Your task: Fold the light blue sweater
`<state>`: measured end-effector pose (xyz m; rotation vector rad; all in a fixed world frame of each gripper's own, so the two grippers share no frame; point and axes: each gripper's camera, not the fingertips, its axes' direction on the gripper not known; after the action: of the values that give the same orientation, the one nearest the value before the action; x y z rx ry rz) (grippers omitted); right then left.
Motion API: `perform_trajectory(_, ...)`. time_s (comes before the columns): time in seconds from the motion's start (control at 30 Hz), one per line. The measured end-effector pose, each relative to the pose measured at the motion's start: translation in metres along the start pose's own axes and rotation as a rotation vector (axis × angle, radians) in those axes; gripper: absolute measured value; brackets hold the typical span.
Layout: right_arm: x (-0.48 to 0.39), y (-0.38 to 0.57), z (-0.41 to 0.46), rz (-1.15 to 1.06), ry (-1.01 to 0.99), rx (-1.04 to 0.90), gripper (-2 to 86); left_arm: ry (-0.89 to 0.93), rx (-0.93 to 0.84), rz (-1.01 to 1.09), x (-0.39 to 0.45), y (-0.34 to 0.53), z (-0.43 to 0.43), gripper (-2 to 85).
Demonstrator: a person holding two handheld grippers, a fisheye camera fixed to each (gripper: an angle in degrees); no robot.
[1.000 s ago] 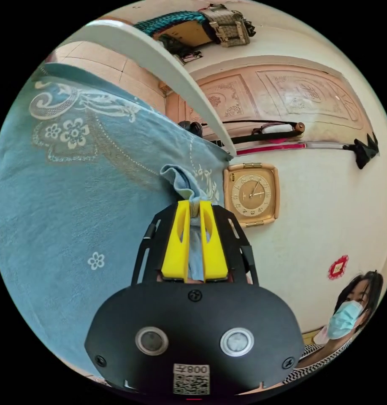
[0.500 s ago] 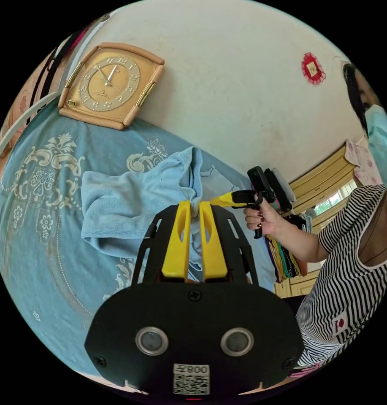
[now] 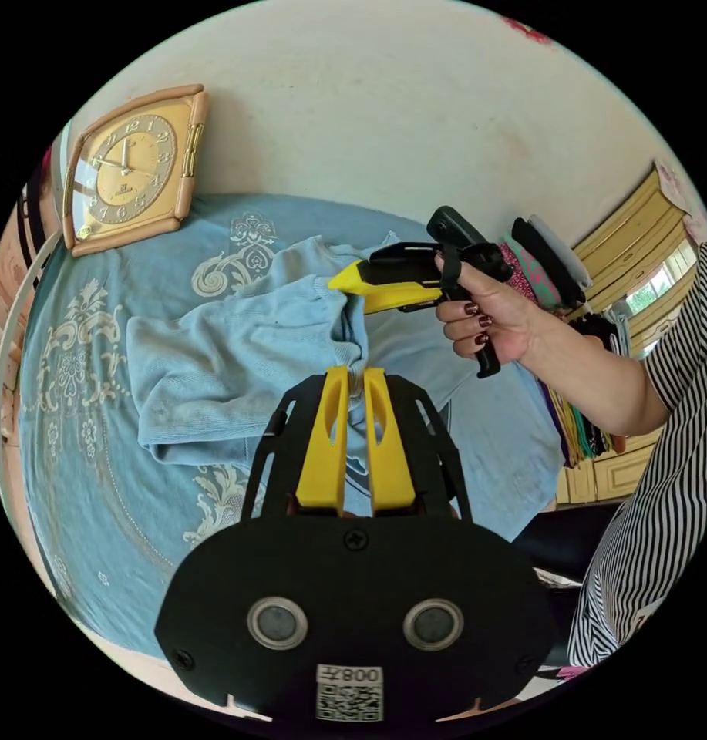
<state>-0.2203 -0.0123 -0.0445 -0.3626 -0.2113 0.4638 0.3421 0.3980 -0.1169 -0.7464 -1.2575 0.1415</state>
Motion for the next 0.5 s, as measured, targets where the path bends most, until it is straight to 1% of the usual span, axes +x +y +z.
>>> perform_trajectory(0.1, -0.016, -0.001, -0.02, -0.073, 0.023, -0.019, 5.5, 0.043, 0.034, 0.016, 0.025, -0.023, -0.005, 2.9)
perform_trajectory(0.2, -0.02, 0.011, -0.058, -0.105, -0.02, -0.019, 4.9, 0.124, 0.077, 0.051, 0.055, -0.044, -0.002, 2.8)
perform_trajectory(0.37, -0.007, 0.05, -0.128, -0.05, -0.037, 0.032, 4.5, 0.278, 0.085, 0.088, 0.104, -0.08, 0.034, 2.8)
perform_trajectory(0.5, 0.001, 0.067, -0.158, -0.01, -0.045, 0.083, 3.7, 0.299, 0.099, 0.084, 0.121, -0.097, 0.044, 2.8)
